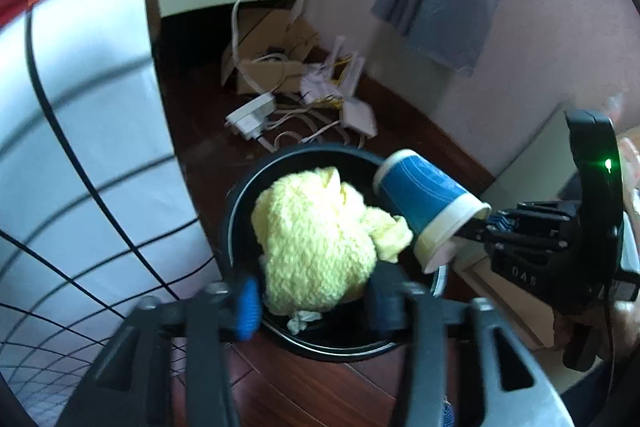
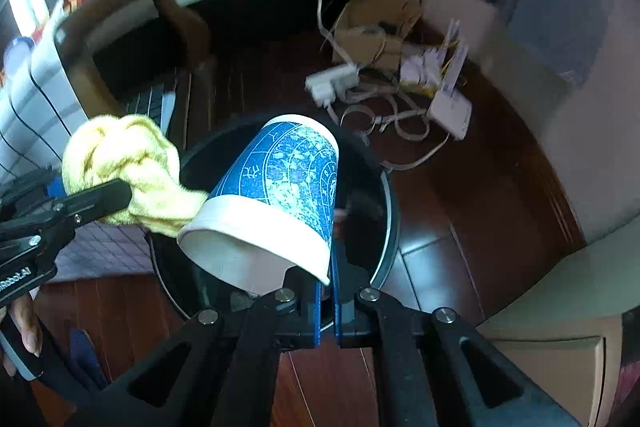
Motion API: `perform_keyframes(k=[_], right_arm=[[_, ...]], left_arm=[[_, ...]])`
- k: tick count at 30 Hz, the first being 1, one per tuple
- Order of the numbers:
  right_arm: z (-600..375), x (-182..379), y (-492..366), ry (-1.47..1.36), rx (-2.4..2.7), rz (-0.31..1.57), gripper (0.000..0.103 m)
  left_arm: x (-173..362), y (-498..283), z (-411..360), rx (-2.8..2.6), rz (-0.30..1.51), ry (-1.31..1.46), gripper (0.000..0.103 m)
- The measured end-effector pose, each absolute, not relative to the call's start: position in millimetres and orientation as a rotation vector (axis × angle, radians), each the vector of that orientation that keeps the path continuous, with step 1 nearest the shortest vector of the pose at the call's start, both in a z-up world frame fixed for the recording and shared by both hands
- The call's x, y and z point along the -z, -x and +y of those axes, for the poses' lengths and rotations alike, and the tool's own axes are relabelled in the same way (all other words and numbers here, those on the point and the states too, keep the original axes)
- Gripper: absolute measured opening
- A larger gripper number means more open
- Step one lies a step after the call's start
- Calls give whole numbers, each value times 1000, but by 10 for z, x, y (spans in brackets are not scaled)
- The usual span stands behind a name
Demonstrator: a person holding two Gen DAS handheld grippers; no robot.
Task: Collect trash
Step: 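Carry the yellow cloth and paper cup over the bin and open both tools, then move both open tools back from the bin to the table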
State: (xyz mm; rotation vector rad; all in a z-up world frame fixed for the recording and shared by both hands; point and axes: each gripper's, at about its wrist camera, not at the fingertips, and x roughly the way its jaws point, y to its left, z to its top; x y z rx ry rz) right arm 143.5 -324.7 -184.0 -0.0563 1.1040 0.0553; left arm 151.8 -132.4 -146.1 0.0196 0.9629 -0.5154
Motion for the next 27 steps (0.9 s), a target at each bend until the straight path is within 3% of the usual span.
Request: perform_keyframes(k=[1,2,3,4,6,9,27], right_arm=[[-3257,1921,-1457,93,-26,1113,14],[-3282,1991,-1476,106,-3,1136,49],[-3319,2040,-1486,102,13,1156,68],[-3356,2045,-1485,99,33,1157,74],[-3394,2012,-1490,94,49,1156,79],[-3384,1872,-1485,103,67,1116,103],[-3062,1091,-1341,89,41,920,103]], left_arm=[[1499,-1527,-1320,497,969,-26,75],[1521,-1525,-1313,490,971,-31,78],[1530,-1513,-1296,479,969,-38,82],[1534,-1501,-1274,462,967,-46,91],[1530,-1483,-1218,429,956,-56,102],[1490,-1442,-1155,409,935,-64,102],[749,-1223,-830,364,786,-45,102]])
